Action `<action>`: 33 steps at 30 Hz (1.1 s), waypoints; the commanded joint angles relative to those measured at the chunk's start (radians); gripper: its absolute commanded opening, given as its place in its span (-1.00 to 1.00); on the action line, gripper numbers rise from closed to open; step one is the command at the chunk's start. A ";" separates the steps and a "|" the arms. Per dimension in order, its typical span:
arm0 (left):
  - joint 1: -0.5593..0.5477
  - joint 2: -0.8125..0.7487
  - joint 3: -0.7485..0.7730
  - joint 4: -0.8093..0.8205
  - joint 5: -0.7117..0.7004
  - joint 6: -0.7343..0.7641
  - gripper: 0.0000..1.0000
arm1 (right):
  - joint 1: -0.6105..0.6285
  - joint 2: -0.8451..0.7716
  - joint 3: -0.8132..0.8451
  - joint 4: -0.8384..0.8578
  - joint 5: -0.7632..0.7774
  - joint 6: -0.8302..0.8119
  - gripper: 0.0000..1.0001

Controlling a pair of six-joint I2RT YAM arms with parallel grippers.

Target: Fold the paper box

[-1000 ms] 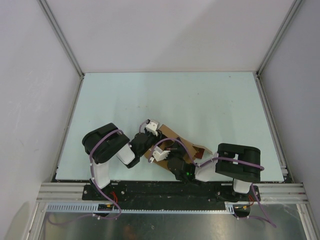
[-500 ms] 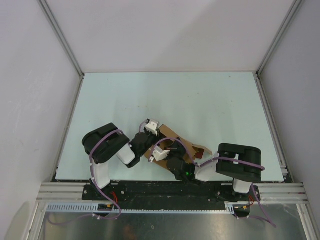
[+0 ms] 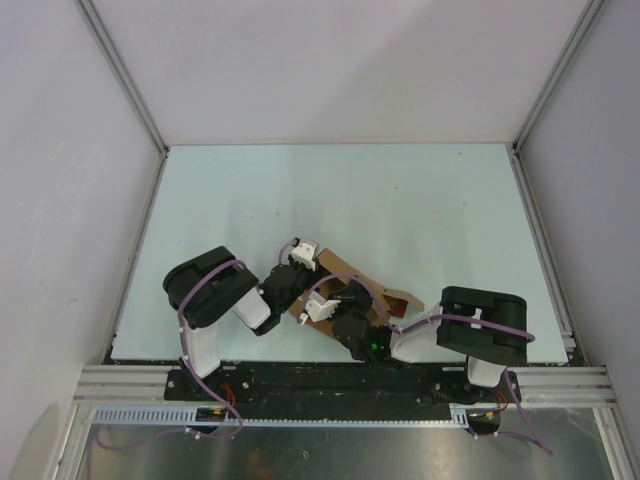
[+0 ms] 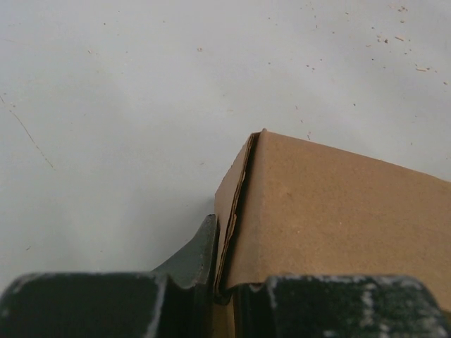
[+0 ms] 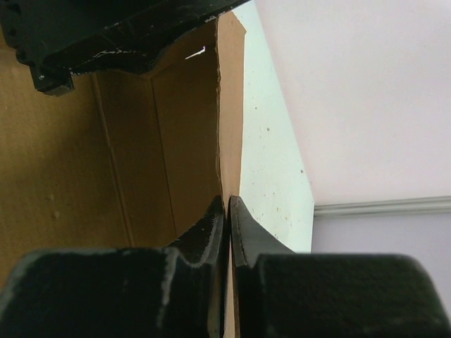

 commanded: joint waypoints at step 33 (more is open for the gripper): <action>-0.017 -0.099 -0.048 0.384 0.020 -0.054 -1.00 | -0.021 -0.399 0.026 -0.387 -0.410 0.389 0.26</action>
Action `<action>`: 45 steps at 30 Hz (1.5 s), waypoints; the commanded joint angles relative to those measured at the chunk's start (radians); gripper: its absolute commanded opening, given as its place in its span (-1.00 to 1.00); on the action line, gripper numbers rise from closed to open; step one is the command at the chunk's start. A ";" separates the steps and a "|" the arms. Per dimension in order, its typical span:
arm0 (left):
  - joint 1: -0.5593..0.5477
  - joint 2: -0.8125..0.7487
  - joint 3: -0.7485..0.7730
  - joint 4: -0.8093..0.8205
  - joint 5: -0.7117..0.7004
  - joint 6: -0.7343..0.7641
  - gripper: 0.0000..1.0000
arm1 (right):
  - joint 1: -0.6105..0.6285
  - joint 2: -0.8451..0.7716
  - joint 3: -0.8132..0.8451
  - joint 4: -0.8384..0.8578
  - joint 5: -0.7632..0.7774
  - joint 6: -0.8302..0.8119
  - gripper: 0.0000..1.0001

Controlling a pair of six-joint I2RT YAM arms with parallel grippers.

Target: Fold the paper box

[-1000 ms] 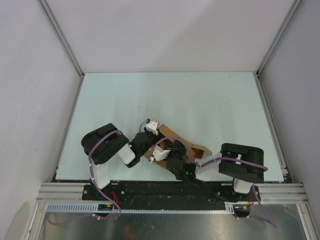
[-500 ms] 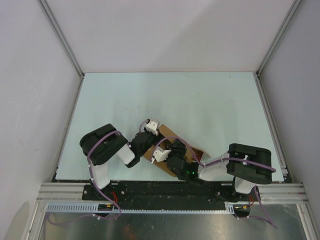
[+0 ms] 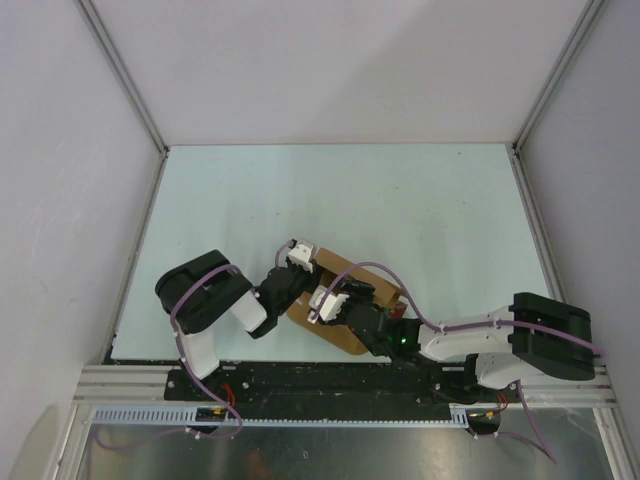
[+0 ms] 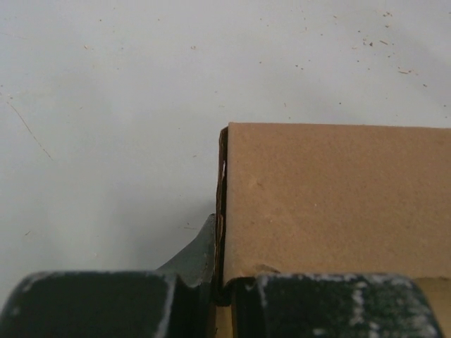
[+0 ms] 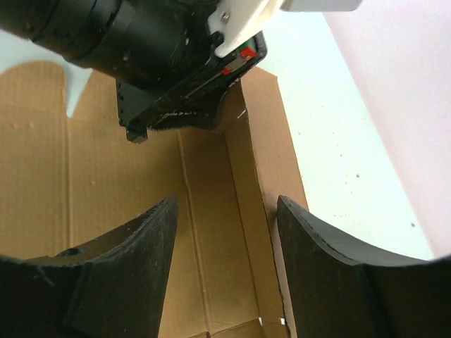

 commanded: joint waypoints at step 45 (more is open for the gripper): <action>-0.006 -0.051 -0.089 0.402 0.281 0.167 -0.38 | -0.303 -0.143 0.027 0.081 -0.546 0.670 -1.00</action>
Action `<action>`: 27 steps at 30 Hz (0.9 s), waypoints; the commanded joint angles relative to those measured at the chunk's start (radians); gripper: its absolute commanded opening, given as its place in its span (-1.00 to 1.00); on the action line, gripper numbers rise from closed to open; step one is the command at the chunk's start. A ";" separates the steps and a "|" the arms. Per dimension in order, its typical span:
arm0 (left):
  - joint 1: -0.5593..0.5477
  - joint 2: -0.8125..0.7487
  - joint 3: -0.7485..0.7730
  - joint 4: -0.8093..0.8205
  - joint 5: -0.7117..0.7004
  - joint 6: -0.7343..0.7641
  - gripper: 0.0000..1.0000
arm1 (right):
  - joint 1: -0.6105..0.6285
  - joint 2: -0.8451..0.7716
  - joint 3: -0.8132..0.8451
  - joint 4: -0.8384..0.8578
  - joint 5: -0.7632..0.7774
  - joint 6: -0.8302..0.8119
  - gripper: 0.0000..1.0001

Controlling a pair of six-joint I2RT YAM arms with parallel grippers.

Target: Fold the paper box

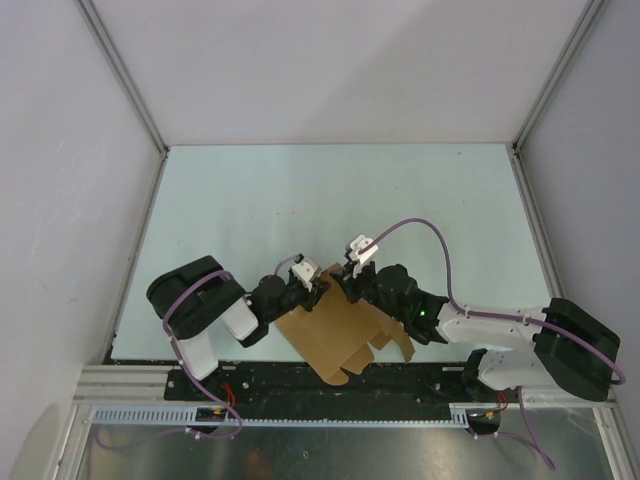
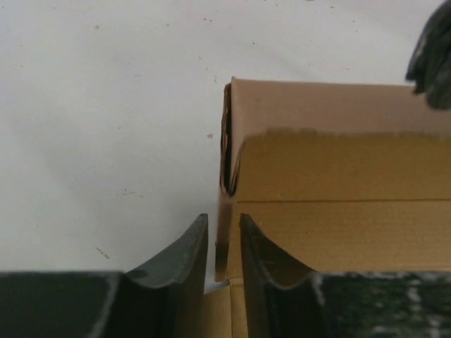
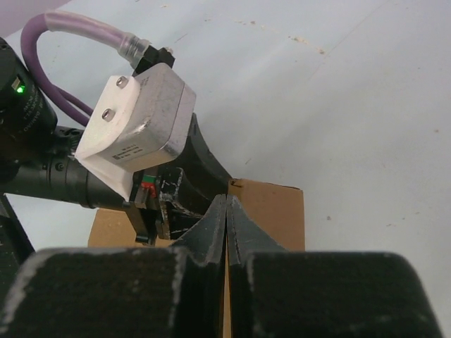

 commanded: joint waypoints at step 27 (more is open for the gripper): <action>-0.004 0.003 0.023 0.373 0.026 -0.002 -0.40 | -0.036 0.151 0.026 0.120 -0.026 0.066 -1.00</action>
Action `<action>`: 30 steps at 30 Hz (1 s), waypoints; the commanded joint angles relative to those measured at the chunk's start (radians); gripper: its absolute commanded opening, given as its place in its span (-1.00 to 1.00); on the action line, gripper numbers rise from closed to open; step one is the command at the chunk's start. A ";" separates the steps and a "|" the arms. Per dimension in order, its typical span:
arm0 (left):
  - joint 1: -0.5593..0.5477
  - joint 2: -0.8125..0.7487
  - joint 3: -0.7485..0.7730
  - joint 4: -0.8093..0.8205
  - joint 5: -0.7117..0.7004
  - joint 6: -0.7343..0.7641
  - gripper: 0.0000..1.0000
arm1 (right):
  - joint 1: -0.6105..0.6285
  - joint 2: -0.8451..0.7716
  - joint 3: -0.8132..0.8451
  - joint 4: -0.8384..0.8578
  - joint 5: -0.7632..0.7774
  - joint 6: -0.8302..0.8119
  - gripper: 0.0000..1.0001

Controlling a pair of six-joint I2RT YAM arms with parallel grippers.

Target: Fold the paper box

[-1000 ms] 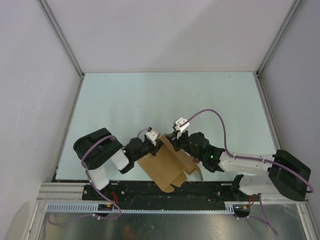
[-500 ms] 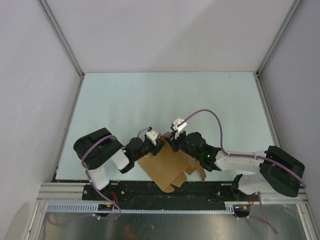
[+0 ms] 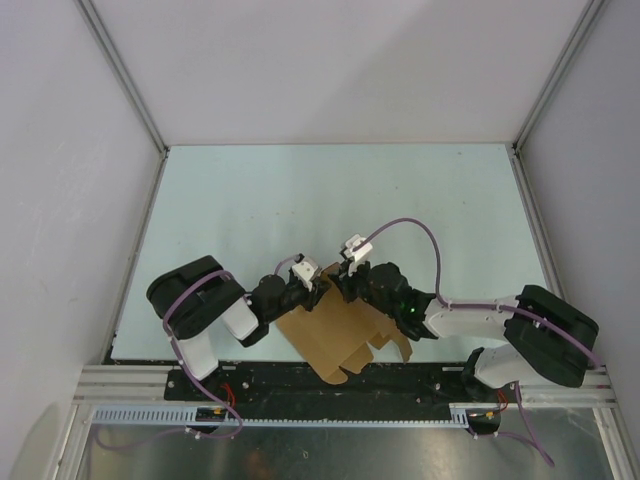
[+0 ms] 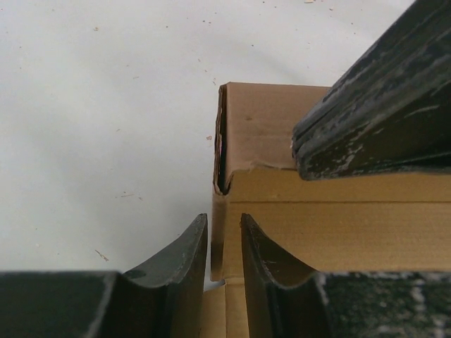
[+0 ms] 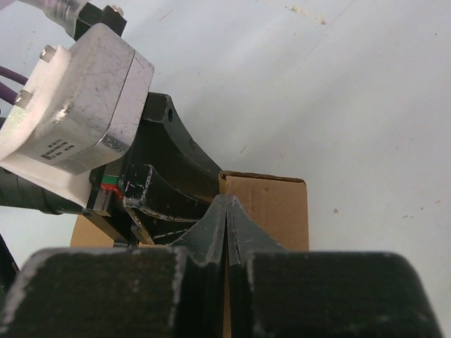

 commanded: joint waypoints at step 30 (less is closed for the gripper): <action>-0.020 0.020 0.072 0.374 -0.128 -0.037 -0.37 | -0.004 0.052 0.027 -0.016 -0.001 0.022 -1.00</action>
